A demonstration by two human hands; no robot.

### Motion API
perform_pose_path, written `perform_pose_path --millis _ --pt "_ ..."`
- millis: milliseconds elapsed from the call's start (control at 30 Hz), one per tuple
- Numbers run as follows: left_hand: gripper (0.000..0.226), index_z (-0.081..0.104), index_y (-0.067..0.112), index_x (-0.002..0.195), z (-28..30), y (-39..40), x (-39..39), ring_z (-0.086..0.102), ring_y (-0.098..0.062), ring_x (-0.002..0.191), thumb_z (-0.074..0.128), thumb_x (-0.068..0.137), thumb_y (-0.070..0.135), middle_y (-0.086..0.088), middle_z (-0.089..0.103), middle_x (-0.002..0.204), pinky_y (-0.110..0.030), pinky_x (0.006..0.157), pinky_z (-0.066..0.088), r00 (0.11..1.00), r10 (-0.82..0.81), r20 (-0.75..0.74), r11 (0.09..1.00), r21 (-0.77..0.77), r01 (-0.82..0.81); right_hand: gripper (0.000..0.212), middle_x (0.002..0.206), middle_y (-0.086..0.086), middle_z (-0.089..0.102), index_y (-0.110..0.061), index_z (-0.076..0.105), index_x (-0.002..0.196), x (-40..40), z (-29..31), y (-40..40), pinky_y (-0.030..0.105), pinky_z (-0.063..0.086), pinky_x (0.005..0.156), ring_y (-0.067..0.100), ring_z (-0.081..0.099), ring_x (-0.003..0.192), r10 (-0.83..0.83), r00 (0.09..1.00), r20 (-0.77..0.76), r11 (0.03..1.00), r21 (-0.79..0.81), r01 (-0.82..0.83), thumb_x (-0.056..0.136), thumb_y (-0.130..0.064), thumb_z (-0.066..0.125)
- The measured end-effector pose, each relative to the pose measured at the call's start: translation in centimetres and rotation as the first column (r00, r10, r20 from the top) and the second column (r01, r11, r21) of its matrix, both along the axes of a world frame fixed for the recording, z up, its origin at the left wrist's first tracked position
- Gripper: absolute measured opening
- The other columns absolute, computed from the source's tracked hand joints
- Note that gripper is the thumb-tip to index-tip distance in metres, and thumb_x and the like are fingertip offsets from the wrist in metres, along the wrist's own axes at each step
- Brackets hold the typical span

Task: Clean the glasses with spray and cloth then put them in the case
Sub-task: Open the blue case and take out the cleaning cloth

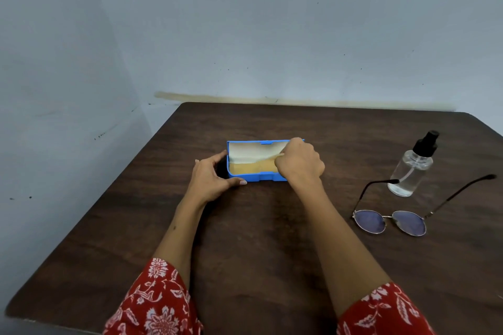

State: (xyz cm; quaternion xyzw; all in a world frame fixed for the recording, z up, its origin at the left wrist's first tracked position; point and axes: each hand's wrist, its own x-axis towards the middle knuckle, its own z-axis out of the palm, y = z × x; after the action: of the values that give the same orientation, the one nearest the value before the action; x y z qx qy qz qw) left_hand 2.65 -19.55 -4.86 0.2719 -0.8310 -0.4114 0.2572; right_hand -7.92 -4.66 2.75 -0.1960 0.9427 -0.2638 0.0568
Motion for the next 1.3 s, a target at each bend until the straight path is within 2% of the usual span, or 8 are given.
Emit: perform_pose_path --millis 100,267,400,500,567,700,900,1300 --pt "0.095 0.044 0.015 0.139 0.0 0.0 0.0 0.044 -0.02 0.132 0.089 0.057 0.03 -0.003 0.052 0.139 -0.051 0.115 0.023 1.0 0.008 0.014 1.0 0.0 -0.008 0.022 0.105 0.007 0.063 -0.015 0.063 0.104 0.5 1.7 0.5 0.03 0.039 0.068 0.029 0.06 0.095 0.016 0.999 -0.051 0.993 -0.113 -0.022 0.084 -0.01 0.056" --pt "0.11 0.036 0.013 0.142 0.3 0.4 0.4 0.04 -0.021 0.135 0.091 0.05 0.037 -0.003 0.048 0.143 -0.052 0.116 0.02 0.997 0.031 0.067 0.999 0.012 -0.032 0.017 0.104 0.007 0.067 -0.017 0.068 0.101 2.0 4.9 2.0 0.031 0.039 0.067 0.031 0.061 0.098 0.062 0.979 -0.192 0.97 -0.218 -0.105 0.086 -0.018 0.058" --pt "0.126 0.015 0.02 0.15 1.6 2.2 1.1 0.014 -0.022 0.146 0.085 0.051 0.054 0.007 0.035 0.151 -0.046 0.12 0.002 0.995 0.092 0.039 0.993 0.064 -0.095 0.02 0.103 0.006 0.067 -0.017 0.068 0.1 3.2 7.4 4.3 0.031 0.041 0.07 0.03 0.061 0.099 0.135 0.964 -0.229 0.949 -0.248 -0.193 0.083 -0.027 0.066" --pt "0.106 0.024 0.016 0.147 4.2 6.0 2.1 0.035 -0.014 0.137 0.075 0.061 0.049 0.001 0.041 0.147 -0.038 0.116 0.026 0.975 0.028 -0.22 0.974 0.226 0.024 0.023 0.098 0.005 0.068 -0.016 0.069 0.095 4.7 8.4 6.4 0.03 0.041 0.068 0.027 0.061 0.096 0.208 0.95 -0.231 0.94 -0.223 -0.26 0.078 -0.032 0.072" --pt "0.078 0.043 0.008 0.137 6.4 9.3 3.0 0.056 -0.003 0.116 0.069 0.068 0.035 -0.003 0.058 0.13 -0.022 0.097 0.046 0.925 -0.132 -0.356 0.932 0.272 0.238 0.022 0.098 0.004 0.068 -0.019 0.07 0.091 5.8 8.6 7.7 0.03 0.042 0.069 0.026 0.06 0.096 0.248 0.941 -0.23 0.93 -0.215 -0.298 0.075 -0.033 0.073" --pt "0.017 0.07 0.011 0.09 8.9 15.1 4.6 0.065 0.005 0.074 0.061 0.079 0.021 0.009 0.073 0.076 -0.008 0.067 0.047 0.814 -0.317 -0.487 0.828 0.276 0.487 0.016 0.093 0.004 0.068 -0.023 0.07 0.087 7.5 8.6 10.5 0.034 0.051 0.081 0.027 0.063 0.092 0.307 0.928 -0.211 0.909 -0.224 -0.351 0.074 -0.033 0.073" --pt "0.014 0.075 0.007 0.08 8.2 18.5 6.3 0.072 -0.019 0.073 0.065 0.074 0.012 -0.011 0.075 0.078 -0.022 0.066 0.056 0.8 -0.297 -0.522 0.689 0.462 0.558 0.016 0.058 -0.011 0.053 -0.025 0.068 0.069 7.6 8.6 14.3 0.028 0.042 0.065 0.018 0.056 0.072 0.378 0.904 -0.199 0.866 -0.269 -0.422 0.07 -0.038 0.077" --pt "0.022 0.074 0.01 0.098 5.5 22.2 8.5 0.071 -0.029 0.093 0.068 0.081 0.022 -0.015 0.073 0.099 -0.026 0.077 0.056 0.812 -0.421 -0.404 0.544 0.604 0.582 0.014 0.056 0.005 0.064 -0.021 0.073 0.068 6.3 7.1 19.5 0.01 0.034 0.042 0.007 0.053 0.048 0.268 0.947 -0.177 0.88 -0.354 -0.316 0.07 -0.034 0.079"
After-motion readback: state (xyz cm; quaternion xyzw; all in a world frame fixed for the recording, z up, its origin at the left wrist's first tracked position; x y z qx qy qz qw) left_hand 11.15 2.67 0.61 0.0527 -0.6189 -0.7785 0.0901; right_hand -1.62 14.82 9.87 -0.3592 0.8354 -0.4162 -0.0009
